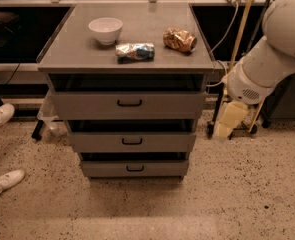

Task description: Open middle drawer

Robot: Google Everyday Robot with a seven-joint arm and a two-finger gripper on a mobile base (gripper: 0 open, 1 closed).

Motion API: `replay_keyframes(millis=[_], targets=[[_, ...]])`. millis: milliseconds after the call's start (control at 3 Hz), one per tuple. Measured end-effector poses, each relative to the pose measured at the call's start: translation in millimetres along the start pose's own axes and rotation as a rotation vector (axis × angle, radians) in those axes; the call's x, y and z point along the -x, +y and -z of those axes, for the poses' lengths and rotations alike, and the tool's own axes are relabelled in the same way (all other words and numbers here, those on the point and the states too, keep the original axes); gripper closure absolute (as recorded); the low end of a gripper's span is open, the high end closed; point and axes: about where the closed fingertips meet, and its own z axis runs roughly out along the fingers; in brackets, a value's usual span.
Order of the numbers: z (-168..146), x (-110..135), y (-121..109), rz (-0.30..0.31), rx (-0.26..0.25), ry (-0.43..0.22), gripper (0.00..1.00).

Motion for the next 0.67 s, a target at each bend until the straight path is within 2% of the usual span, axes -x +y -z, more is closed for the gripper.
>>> replay_keyframes(millis=[333, 667], targets=[[-77.6, -1.6, -13.2, -0.005, 0.074, -0.008, 0.0], [-77.7, -1.5, -13.2, -0.004, 0.074, -0.008, 0.0]])
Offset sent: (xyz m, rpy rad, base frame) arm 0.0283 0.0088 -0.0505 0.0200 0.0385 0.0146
